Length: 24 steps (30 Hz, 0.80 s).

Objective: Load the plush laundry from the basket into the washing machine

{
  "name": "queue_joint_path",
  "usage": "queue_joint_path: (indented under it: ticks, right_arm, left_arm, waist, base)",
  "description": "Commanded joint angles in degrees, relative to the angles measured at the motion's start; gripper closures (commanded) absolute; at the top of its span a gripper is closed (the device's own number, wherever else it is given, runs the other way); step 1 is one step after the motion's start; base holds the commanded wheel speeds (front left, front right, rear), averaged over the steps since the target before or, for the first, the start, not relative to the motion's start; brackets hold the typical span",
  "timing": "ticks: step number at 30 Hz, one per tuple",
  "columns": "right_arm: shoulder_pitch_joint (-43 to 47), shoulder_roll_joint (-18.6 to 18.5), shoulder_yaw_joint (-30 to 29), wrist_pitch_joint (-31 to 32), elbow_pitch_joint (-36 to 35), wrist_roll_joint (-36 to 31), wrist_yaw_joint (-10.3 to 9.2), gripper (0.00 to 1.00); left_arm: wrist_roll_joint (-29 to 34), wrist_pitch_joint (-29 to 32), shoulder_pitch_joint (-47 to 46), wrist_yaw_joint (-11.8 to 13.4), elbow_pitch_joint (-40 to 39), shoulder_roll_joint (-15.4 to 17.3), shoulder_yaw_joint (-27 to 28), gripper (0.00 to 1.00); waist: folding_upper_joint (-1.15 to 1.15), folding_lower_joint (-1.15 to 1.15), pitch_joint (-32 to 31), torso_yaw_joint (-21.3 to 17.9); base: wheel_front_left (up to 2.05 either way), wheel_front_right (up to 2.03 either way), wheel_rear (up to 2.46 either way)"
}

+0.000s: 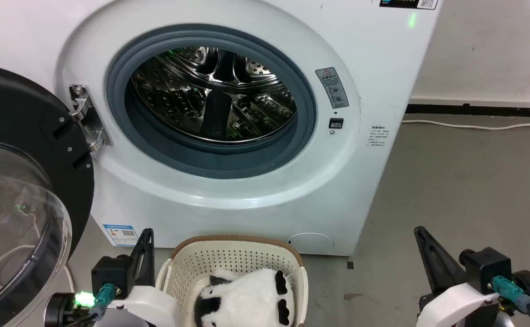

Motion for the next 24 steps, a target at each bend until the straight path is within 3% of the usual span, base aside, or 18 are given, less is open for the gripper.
queue_joint_path:
  ticks: [1, 24]
  right_arm:
    - [-0.7, 0.1, -0.2, 0.0, -0.3, -0.4, -0.05, 1.00]
    - [-0.7, 0.1, -0.2, 0.0, -0.3, -0.4, -0.05, 1.00]
  left_arm:
    - [0.1, 0.0, -0.9, 0.0, -0.2, 0.0, 0.2, 1.00]
    - [0.1, 0.0, -0.9, 0.0, -0.2, 0.0, 0.2, 1.00]
  waist:
    - [0.00, 0.00, 0.0, 0.0]
    - [0.00, 0.00, 0.0, 0.0]
  base:
    - [0.00, 0.00, 0.00]
    - [0.00, 0.00, 0.00]
